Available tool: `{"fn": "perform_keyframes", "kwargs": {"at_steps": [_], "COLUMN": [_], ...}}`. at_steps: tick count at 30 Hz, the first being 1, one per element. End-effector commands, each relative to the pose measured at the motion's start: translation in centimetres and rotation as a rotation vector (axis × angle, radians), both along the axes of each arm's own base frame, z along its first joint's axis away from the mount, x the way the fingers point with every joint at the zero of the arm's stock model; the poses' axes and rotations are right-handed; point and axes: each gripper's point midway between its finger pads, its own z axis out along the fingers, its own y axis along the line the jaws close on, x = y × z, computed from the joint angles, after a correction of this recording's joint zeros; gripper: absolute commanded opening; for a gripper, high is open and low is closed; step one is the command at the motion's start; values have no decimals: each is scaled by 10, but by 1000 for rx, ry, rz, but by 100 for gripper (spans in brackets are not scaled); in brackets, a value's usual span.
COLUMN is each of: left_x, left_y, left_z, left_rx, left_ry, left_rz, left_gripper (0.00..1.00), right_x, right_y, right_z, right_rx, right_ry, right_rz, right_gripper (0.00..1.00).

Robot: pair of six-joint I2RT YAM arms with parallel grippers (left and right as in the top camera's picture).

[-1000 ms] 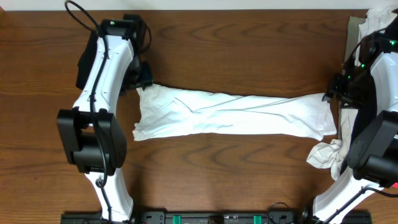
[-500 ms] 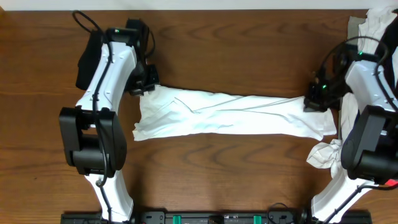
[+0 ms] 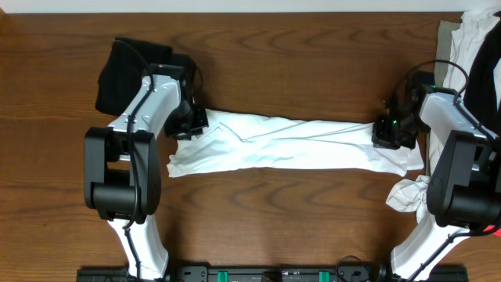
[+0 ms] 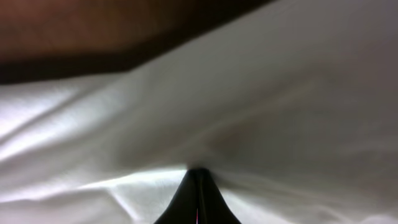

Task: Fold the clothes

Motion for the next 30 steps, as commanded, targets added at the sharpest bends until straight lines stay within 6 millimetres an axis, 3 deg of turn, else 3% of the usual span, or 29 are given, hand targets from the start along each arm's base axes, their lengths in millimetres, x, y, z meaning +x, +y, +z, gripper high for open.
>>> {"fn": "perform_keyframes", "kwargs": {"at_steps": [1,11,20,24,30], "left_x": [0,17,41,53,65], "left_y": [0,2,0,0,-1], "left_z": [-6,-7,-5,3,42], "left_rx": [-3,12,5,3,-2], "left_ry": [-11,-85,-187,-228,-314], "left_rz": [-22,-62,-140,-142,-140], "left_gripper": [19,19,19,13,9], "right_x": [13,62,89,102,110], "right_y": [-2,-10,-12,3,20], "right_z": [-2,4,16,38,92], "right_rx": [-26,-62,-70,6,26], "right_ry": [-65,-272,-389,-437,-474], "right_rz": [16,14,19,72,117], "right_gripper": [1,1,5,8,10]}}
